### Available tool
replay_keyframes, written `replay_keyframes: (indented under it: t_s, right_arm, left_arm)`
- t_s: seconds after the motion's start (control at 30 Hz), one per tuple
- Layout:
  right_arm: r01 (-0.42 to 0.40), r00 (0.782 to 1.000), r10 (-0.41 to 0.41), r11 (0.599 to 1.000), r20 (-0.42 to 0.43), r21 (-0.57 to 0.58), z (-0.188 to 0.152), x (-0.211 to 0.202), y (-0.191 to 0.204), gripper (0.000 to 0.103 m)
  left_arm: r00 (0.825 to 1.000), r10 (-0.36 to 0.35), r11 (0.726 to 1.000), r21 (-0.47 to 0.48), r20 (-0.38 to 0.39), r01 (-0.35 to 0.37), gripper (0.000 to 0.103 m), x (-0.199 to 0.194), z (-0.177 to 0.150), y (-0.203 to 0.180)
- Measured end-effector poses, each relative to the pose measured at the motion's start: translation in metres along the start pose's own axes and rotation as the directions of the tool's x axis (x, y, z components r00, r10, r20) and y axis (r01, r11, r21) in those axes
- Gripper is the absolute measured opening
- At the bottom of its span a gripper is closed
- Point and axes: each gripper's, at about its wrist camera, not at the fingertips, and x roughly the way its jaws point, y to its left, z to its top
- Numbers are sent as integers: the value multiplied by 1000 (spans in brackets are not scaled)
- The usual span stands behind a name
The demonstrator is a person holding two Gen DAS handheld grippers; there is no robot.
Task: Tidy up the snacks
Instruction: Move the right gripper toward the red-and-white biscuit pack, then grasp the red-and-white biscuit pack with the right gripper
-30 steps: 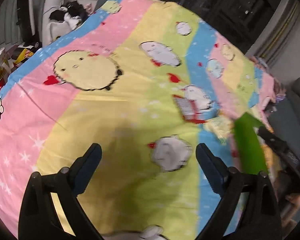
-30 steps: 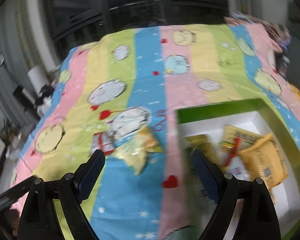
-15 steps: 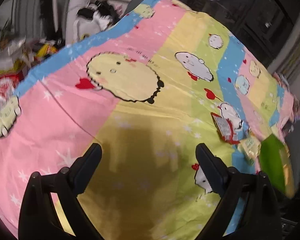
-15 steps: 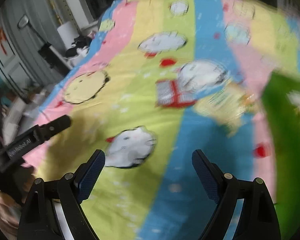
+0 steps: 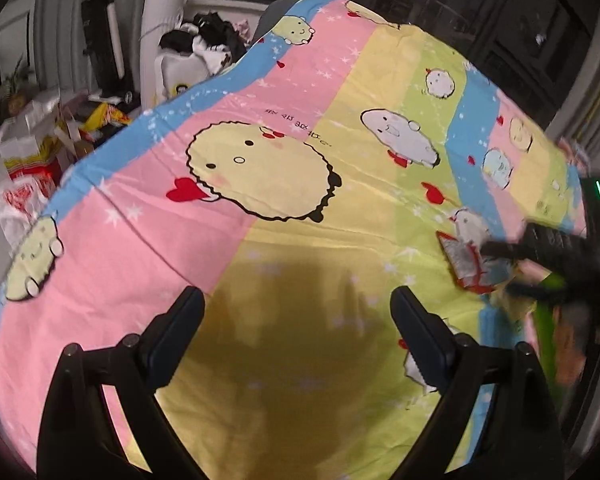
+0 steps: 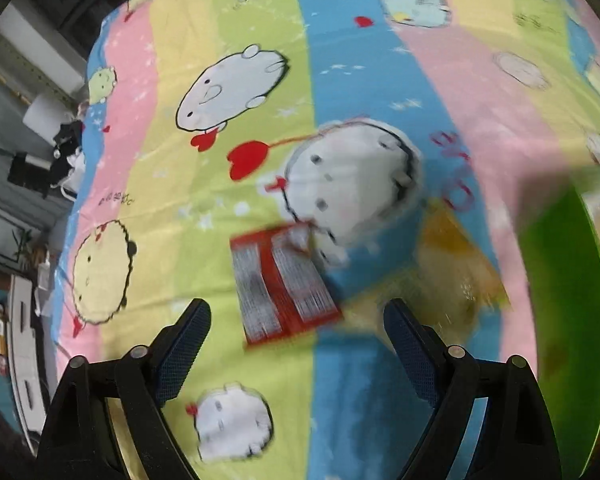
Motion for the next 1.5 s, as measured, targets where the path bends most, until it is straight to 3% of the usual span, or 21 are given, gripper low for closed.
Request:
replay_keyframes:
  t_s: [0.13, 0.23, 0.27, 0.3, 0.33, 0.37, 0.43, 0.5, 0.6, 0.73, 0.97, 1.07, 1.17, 1.27, 1.4, 1.47, 1.5]
  right_arm:
    - [59, 998, -59, 990, 8, -128, 13, 21, 25, 86]
    - [88, 995, -95, 983, -36, -160, 12, 46, 30, 79]
    - [125, 992, -125, 972, 13, -200, 8, 45, 36, 78]
    - [153, 988, -150, 963, 29, -224, 5, 46, 40, 68]
    - [204, 979, -196, 944, 59, -257, -1, 46, 45, 66]
    - [202, 979, -189, 941, 72, -270, -3, 44, 47, 57]
    - [197, 980, -181, 938, 81, -285, -11, 39, 49, 54]
    - [176, 984, -161, 946, 77, -271, -17, 31, 46, 53]
    - [76, 996, -63, 966, 58, -246, -32, 8, 39, 53]
    - [-15, 997, 33, 964, 64, -264, -71, -34, 33, 53]
    - [-95, 994, 77, 961, -77, -260, -128, -41, 13, 53]
    - [-116, 990, 89, 960, -114, -256, -136, -40, 1, 60]
    - [-104, 994, 97, 966, -43, -238, -131, -54, -7, 70]
    - [-181, 983, 184, 964, -3, -193, -122, -71, -19, 72]
    - [-226, 973, 229, 970, 24, -85, -117, -76, -38, 72]
    - [-240, 970, 242, 970, 34, -46, -116, -74, -45, 72]
    - [-252, 967, 253, 967, 21, -29, -115, -71, -48, 72]
  left_arm:
    - [1000, 1, 999, 32, -11, -1, 94, 3, -2, -4]
    - [1000, 4, 999, 53, -18, -3, 94, 5, -4, -9]
    - [1000, 8, 998, 62, -19, -6, 94, 6, -4, -11]
    - [1000, 9, 997, 73, -23, -8, 94, 7, -5, -12]
    - [1000, 10, 997, 77, -27, -8, 94, 6, -6, -14]
    - [1000, 3, 997, 80, -30, 0, 94, 6, -6, -14]
    - [999, -14, 996, 84, -30, 17, 94, 5, -8, -16]
    - [999, -21, 995, 98, -29, 24, 94, 6, -9, -20]
    - [1000, -1, 993, 118, -31, 4, 94, 6, -13, -24]
    - [999, -1, 989, 145, -35, 6, 94, 9, -20, -30]
    - [997, 3, 982, 188, -71, 10, 94, 16, -32, -45]
    - [997, -9, 984, 176, -73, 21, 94, 16, -35, -52]
    - [993, -67, 985, 151, -101, 82, 93, 17, -38, -57]
    - [987, -91, 987, 121, -131, 107, 88, 15, -40, -59]
    - [960, -213, 971, 65, -182, 228, 76, 5, -42, -67]
    - [927, -302, 947, 38, -224, 318, 72, 1, -45, -73]
    - [891, -377, 919, 18, -253, 394, 68, 0, -47, -77]
